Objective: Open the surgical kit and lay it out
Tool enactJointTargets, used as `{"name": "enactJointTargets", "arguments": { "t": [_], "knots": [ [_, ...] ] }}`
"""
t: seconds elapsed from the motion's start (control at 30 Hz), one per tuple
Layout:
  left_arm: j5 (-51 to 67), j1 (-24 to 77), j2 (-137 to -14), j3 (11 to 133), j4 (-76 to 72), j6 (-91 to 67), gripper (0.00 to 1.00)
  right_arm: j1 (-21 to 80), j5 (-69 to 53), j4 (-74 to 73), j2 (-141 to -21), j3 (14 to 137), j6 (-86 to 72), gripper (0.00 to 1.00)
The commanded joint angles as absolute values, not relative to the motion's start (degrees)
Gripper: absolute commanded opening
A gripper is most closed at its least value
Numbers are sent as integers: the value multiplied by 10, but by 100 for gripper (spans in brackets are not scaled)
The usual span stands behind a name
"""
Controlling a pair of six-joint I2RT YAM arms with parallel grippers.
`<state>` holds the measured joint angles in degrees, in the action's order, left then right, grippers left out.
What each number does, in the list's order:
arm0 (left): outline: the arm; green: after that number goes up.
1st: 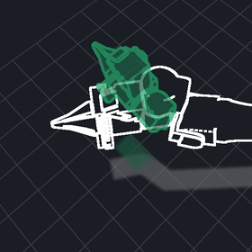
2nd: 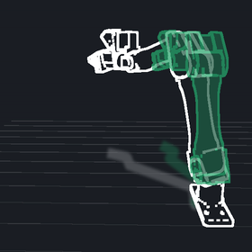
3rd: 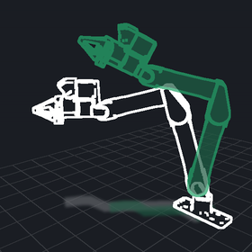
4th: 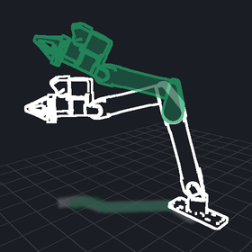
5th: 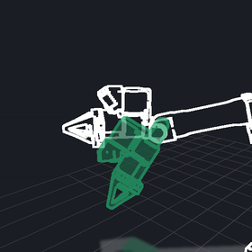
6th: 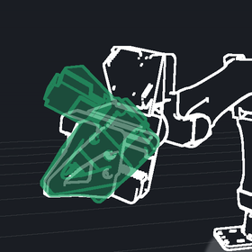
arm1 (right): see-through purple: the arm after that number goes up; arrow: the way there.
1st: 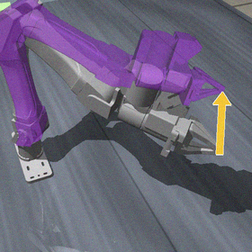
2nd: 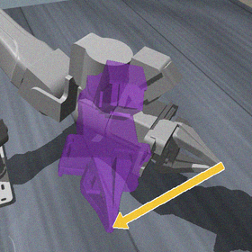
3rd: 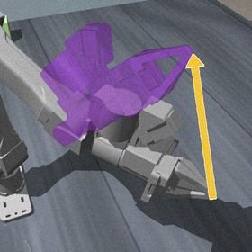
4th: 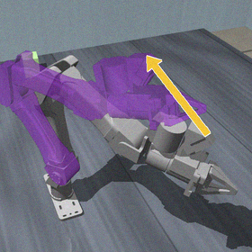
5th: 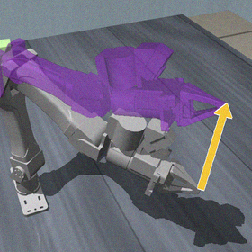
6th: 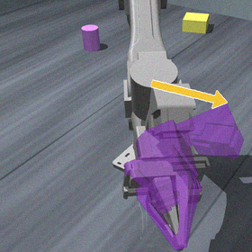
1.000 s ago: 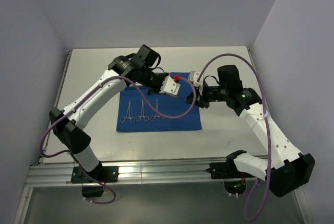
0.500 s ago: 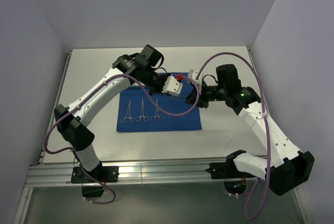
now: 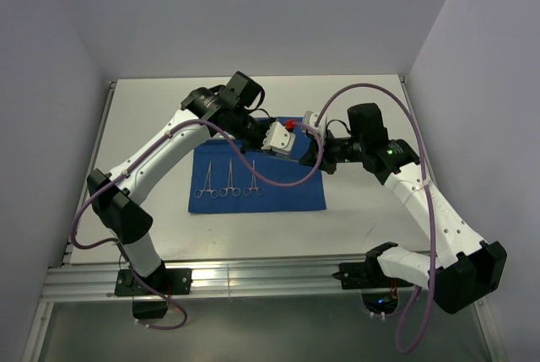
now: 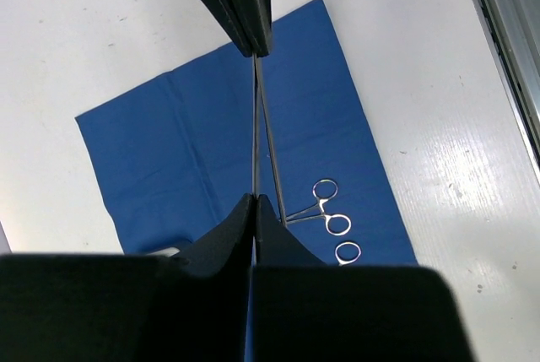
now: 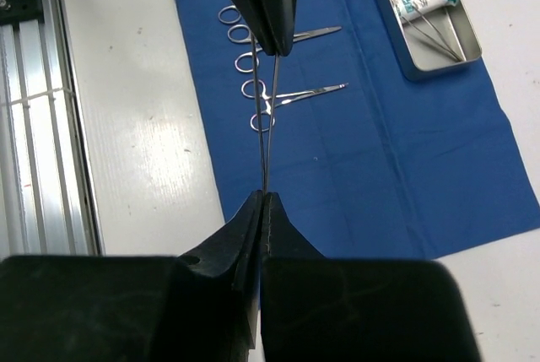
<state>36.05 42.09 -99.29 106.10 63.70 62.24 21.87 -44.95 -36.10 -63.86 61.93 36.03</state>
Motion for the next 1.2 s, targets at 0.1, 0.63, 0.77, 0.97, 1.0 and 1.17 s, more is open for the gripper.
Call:
{"name": "enactJointTargets", "arguments": {
  "t": [0.1,0.63,0.77,0.97,1.0,1.17],
  "knots": [
    [361,424,-977,1049,598,608,21,223,-431,-318,-633,622,319,0],
    [356,290,-837,960,227,262,99,223,-370,-276,-600,509,231,0],
    [268,215,-777,866,80,73,99,223,-285,-207,-594,473,47,0],
    [149,172,-734,746,61,-144,99,225,-149,-134,-571,406,-201,0],
    [146,171,-733,737,69,-160,99,228,-108,-128,-570,397,-223,0],
    [175,153,-744,701,90,-219,99,270,23,-132,-596,388,-336,0]
  ]
}}
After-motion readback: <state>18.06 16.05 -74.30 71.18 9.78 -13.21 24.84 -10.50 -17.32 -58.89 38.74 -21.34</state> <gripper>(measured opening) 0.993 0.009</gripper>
